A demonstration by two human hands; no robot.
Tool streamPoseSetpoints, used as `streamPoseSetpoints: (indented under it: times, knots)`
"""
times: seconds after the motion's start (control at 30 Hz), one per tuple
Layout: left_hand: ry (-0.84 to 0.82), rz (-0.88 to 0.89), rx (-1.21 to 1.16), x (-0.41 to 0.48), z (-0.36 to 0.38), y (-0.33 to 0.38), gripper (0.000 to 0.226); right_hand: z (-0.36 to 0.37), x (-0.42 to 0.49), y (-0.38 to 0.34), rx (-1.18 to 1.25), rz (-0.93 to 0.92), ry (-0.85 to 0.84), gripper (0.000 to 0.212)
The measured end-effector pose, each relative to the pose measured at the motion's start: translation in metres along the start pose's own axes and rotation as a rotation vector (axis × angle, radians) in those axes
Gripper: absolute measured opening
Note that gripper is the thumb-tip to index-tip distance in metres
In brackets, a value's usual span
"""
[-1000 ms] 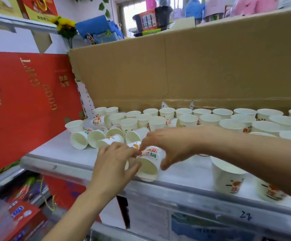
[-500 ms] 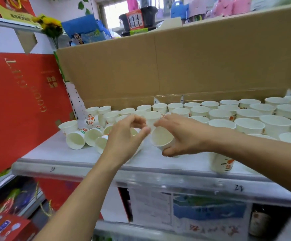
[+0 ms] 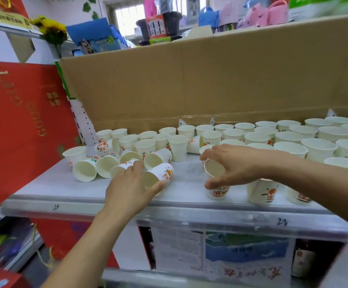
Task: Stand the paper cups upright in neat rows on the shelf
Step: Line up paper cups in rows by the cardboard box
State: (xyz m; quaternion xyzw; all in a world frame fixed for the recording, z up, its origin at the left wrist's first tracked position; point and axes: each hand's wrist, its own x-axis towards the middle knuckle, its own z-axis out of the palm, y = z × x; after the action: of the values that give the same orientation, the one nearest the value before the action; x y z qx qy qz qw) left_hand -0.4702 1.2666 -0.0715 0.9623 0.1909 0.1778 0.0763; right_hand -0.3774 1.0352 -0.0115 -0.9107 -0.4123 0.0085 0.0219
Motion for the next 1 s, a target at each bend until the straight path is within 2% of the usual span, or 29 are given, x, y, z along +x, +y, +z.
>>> streamPoseSetpoints:
  times: [0.1, 0.23, 0.4, 0.53, 0.63, 0.73, 0.87, 0.93, 1.0]
  knots:
    - [0.024, 0.020, -0.085, 0.002, 0.005, 0.001, 0.048, -0.002, -0.002, 0.004, -0.017, 0.002, -0.001, 0.066]
    - [0.066, 0.063, -0.173, 0.009, 0.009, 0.002, 0.038, -0.005, -0.002, 0.009, -0.071, -0.017, -0.025, 0.070]
    - [0.147, 0.099, -0.214, 0.017, 0.007, 0.004, 0.009, -0.015, 0.005, 0.006, -0.100, -0.070, 0.009, 0.073]
    - [0.174, 0.213, -0.331, 0.032, -0.008, 0.012, 0.019, -0.026, 0.021, 0.004, -0.046, -0.123, 0.161, 0.049]
    - [0.046, 0.331, -0.310, 0.051, -0.017, 0.028, 0.025, -0.031, 0.034, 0.009, 0.013, -0.133, 0.208, 0.038]
    - [-0.105, 0.452, -0.173, 0.064, -0.014, 0.047, 0.029, -0.038, 0.045, 0.021, 0.070, -0.114, 0.194, 0.036]
    - [-0.238, 0.510, -0.144, 0.071, -0.007, 0.065, 0.033, -0.050, 0.055, 0.047, 0.201, -0.104, 0.219, 0.032]
    - [-0.269, 0.512, -0.226, 0.073, -0.013, 0.066, 0.036, -0.057, 0.058, 0.061, 0.252, -0.101, 0.228, 0.027]
    - [-0.233, 0.492, -0.367, 0.079, -0.025, 0.063, 0.035, -0.064, 0.062, 0.075, 0.281, -0.097, 0.227, 0.020]
